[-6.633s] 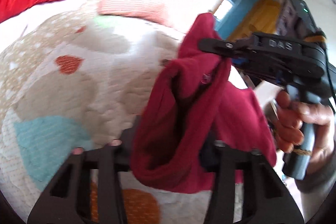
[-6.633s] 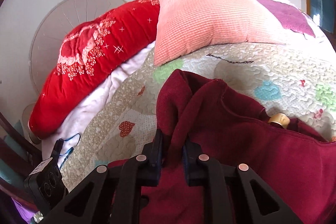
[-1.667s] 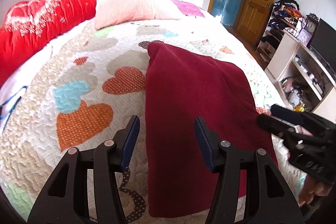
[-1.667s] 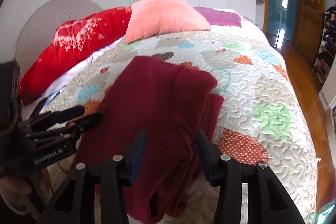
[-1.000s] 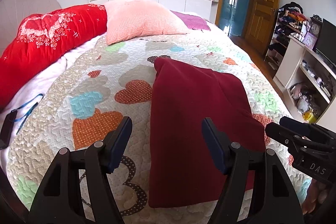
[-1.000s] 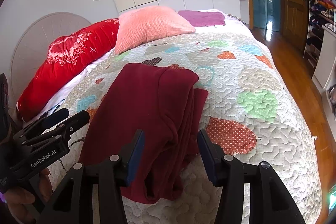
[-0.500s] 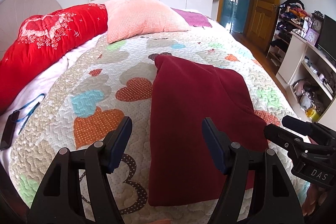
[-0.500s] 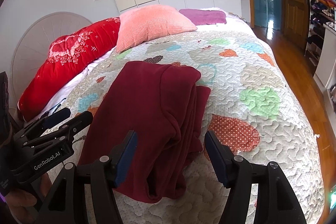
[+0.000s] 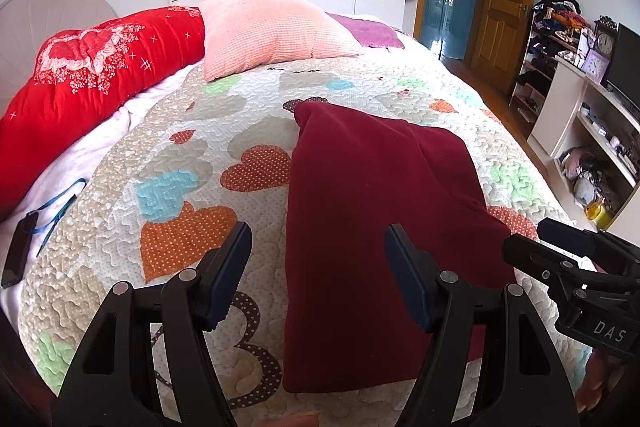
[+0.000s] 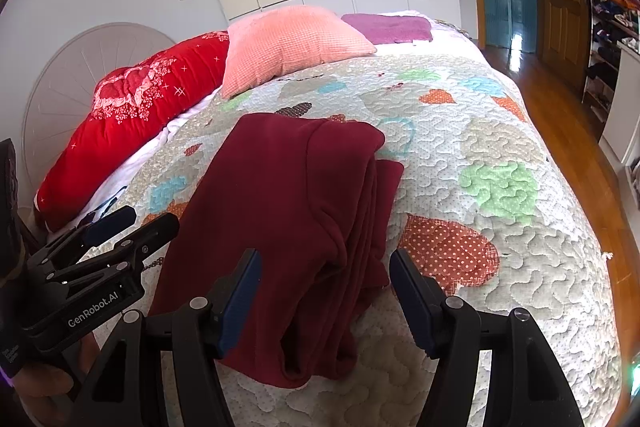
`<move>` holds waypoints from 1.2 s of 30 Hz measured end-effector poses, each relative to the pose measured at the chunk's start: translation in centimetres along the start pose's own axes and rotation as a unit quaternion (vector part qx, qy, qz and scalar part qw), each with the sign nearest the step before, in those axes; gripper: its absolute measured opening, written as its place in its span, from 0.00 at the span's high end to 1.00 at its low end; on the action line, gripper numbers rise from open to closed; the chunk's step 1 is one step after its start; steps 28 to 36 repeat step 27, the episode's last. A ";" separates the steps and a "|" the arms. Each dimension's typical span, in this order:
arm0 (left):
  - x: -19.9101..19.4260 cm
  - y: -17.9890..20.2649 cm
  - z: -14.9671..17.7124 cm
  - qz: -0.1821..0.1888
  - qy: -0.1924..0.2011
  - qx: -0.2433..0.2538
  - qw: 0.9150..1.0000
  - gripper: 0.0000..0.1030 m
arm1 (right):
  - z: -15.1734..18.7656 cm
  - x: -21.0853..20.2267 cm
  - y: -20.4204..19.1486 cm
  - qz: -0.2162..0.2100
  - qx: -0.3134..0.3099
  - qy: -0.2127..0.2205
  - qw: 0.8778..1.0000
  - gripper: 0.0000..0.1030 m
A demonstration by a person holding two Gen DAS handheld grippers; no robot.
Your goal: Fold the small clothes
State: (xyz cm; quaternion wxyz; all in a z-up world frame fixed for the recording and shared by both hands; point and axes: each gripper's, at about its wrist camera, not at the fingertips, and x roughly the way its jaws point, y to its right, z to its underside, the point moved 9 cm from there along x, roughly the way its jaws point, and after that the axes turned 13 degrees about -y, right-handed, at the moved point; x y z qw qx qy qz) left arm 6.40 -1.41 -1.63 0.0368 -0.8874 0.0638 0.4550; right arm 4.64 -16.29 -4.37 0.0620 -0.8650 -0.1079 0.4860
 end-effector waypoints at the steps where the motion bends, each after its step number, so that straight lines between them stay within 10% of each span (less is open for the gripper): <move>1: 0.1 0.0 0.0 0.000 -0.001 0.001 1.000 0.33 | 0.0 0.0 0.0 0.000 0.001 -0.001 1.000 0.38; 36: 1.0 -0.2 0.1 0.007 -0.004 -0.001 1.000 0.33 | 0.1 1.0 0.0 -0.004 -0.002 -0.012 1.000 0.38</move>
